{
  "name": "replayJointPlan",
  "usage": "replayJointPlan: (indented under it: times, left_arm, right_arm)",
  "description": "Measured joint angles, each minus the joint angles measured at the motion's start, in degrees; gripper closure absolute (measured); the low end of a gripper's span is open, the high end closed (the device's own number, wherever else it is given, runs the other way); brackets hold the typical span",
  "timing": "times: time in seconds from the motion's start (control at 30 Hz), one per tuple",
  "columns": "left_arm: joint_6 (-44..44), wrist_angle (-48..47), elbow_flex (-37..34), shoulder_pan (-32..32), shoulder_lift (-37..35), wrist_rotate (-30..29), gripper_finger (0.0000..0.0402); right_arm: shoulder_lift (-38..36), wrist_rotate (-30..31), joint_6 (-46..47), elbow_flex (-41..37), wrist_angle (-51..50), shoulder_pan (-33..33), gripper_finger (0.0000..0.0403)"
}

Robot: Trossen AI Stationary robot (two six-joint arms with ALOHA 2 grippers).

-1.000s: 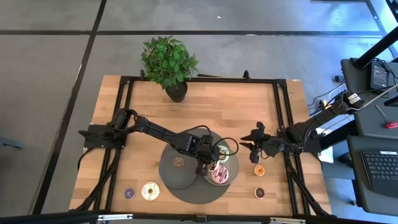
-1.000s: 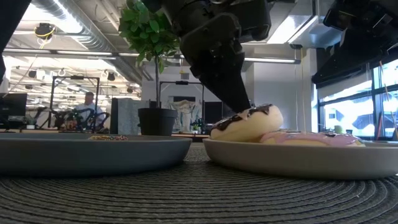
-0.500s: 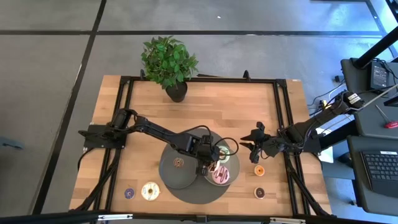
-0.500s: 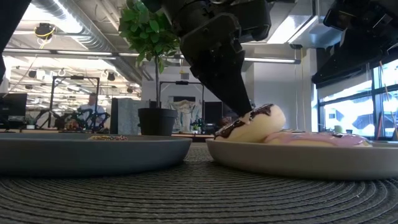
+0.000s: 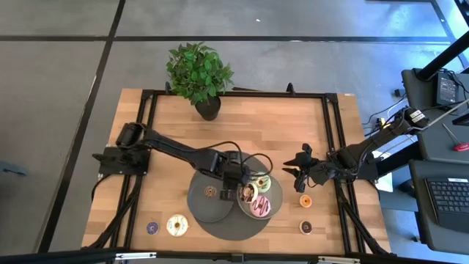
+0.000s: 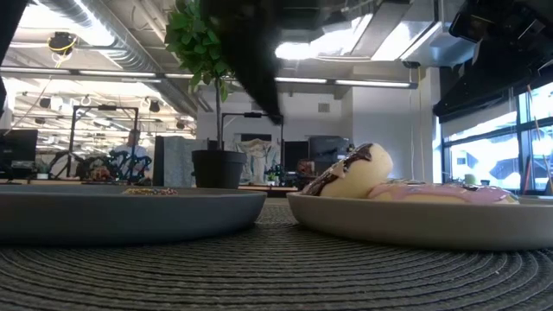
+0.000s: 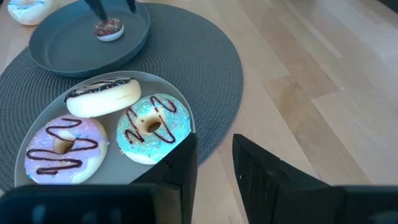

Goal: Pick & Place donuts
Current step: Put the violet donut on the dark gray plate

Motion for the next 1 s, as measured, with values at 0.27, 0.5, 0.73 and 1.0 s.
replayJointPlan:
  times: [0.27,0.5,0.73,1.0]
  left_arm:
    - [-13.5,-2.2,-11.2,-4.4,-8.3,0.6,0.0255]
    - [-20.8,-2.0,-21.4,-11.2,-16.3,4.5,0.0258]
    - [-33.8,-2.2,-29.6,-20.3,-21.0,12.1,0.0268]
    - [-43.9,-4.6,-34.9,-30.9,-21.0,23.6,0.0267]
  right_arm:
    - [0.0,0.0,0.0,0.0,-0.1,0.0,0.0299]
    - [0.0,0.0,0.0,0.0,-0.4,0.0,0.0299]
    - [0.0,0.0,0.1,0.0,-0.5,0.0,0.0299]
    - [0.0,-0.1,0.3,0.0,-0.6,0.0,0.0299]
